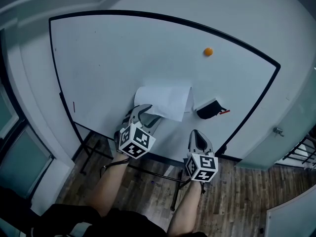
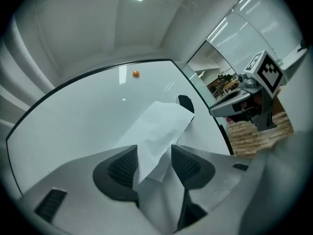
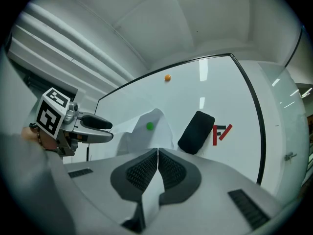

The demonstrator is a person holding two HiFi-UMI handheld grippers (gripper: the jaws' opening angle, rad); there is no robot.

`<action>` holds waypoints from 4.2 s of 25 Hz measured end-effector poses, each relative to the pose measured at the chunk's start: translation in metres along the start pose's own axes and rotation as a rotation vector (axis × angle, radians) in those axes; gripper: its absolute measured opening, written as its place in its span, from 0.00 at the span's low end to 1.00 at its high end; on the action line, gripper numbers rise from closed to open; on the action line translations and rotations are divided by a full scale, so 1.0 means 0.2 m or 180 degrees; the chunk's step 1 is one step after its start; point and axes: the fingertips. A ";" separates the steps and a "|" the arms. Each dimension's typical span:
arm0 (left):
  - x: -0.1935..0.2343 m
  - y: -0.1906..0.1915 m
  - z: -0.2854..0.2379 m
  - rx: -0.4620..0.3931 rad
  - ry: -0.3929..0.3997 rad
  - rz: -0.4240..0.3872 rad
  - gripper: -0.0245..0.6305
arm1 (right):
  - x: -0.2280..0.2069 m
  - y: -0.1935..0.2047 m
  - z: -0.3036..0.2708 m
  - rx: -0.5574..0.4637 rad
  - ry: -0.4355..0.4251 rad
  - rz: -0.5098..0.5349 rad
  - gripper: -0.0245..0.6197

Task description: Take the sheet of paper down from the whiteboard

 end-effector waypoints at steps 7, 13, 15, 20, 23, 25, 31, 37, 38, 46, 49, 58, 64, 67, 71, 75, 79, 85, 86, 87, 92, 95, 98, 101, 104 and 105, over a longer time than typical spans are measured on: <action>-0.04 0.05 -0.01 0.0177 -0.0136 -0.0065 0.38 | -0.02 0.03 0.01 0.0023 -0.0095 -0.0026 0.08; -0.05 0.07 -0.02 0.0225 -0.0243 -0.0037 0.39 | -0.04 0.05 0.02 0.0048 -0.0177 -0.0007 0.08; -0.05 0.05 -0.01 0.0152 -0.0286 0.0016 0.39 | -0.04 0.05 0.03 0.0046 -0.0200 -0.0015 0.08; -0.01 -0.03 0.01 0.0047 -0.0358 0.0000 0.36 | -0.02 0.07 0.03 0.0064 -0.0266 -0.0035 0.08; 0.01 -0.09 0.04 -0.0102 -0.0355 0.0050 0.25 | 0.01 0.08 0.03 0.0079 -0.0317 -0.0017 0.08; 0.04 -0.12 0.04 -0.0167 -0.0327 0.0062 0.21 | 0.02 0.07 0.02 0.0058 -0.0335 -0.0014 0.08; 0.12 -0.16 0.08 -0.0281 -0.0268 0.0085 0.15 | 0.08 -0.01 -0.01 -0.0040 -0.0358 -0.0065 0.08; 0.22 -0.18 0.07 -0.0349 -0.0184 0.0084 0.10 | 0.15 -0.10 -0.10 -0.0118 -0.0352 -0.0015 0.08; 0.23 -0.18 0.07 -0.0355 -0.0167 0.0088 0.09 | 0.16 -0.12 -0.12 -0.0137 -0.0347 0.0003 0.08; 0.39 -0.18 0.06 -0.0526 0.0014 0.0291 0.08 | 0.22 -0.30 -0.27 -0.0292 -0.0202 0.0144 0.08; 0.46 -0.17 0.06 -0.0563 0.0055 0.0319 0.08 | 0.25 -0.32 -0.32 -0.0295 -0.0143 0.0161 0.08; 0.62 -0.07 0.06 -0.0606 0.0087 0.0394 0.07 | 0.33 -0.32 -0.48 -0.0301 0.0063 0.0204 0.10; 0.68 0.06 0.02 -0.0549 0.0184 0.0511 0.07 | 0.39 -0.30 -0.58 -0.0273 0.0201 0.0307 0.25; 0.69 0.13 0.00 -0.0506 0.0248 0.0552 0.07 | 0.41 -0.30 -0.62 -0.0268 0.0303 0.0367 0.26; 0.70 0.20 -0.03 -0.0465 0.0311 0.0606 0.07 | 0.42 -0.29 -0.67 -0.0250 0.0448 0.0361 0.27; 0.69 0.25 -0.04 -0.0442 0.0397 0.0628 0.07 | 0.41 -0.28 -0.70 -0.0233 0.0598 0.0322 0.27; 0.67 0.29 -0.07 -0.0425 0.0468 0.0644 0.07 | 0.41 -0.27 -0.72 -0.0220 0.0709 0.0333 0.27; 0.66 0.32 -0.09 -0.0441 0.0547 0.0648 0.07 | 0.42 -0.27 -0.74 -0.0238 0.0824 0.0348 0.27; 0.66 0.32 -0.09 -0.0451 0.0557 0.0647 0.07 | 0.42 -0.27 -0.74 -0.0237 0.0841 0.0351 0.27; 0.66 0.33 -0.09 -0.0461 0.0566 0.0647 0.07 | 0.42 -0.27 -0.74 -0.0238 0.0859 0.0352 0.27; 0.66 0.34 -0.10 -0.0486 0.0605 0.0646 0.07 | 0.43 -0.29 -0.76 -0.0277 0.0948 0.0291 0.27; 0.67 0.35 -0.10 -0.0511 0.0623 0.0656 0.07 | 0.42 -0.28 -0.76 -0.0273 0.1032 0.0314 0.27; 0.67 0.35 -0.11 -0.0525 0.0631 0.0651 0.07 | 0.42 -0.28 -0.77 -0.0270 0.1112 0.0337 0.27; 0.68 0.35 -0.11 -0.0559 0.0648 0.0662 0.07 | 0.42 -0.28 -0.77 -0.0279 0.1155 0.0365 0.26; 0.69 0.35 -0.12 -0.0572 0.0651 0.0668 0.07 | 0.42 -0.28 -0.77 -0.0293 0.1188 0.0380 0.25; 0.69 0.36 -0.12 -0.0571 0.0653 0.0668 0.07 | 0.42 -0.28 -0.77 -0.0295 0.1196 0.0384 0.25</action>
Point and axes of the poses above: the fingertips, and each gripper's own axes: z backward along the fingers, x to its left, y out of its underside, and after that the axes turned 14 degrees about y, right-handed
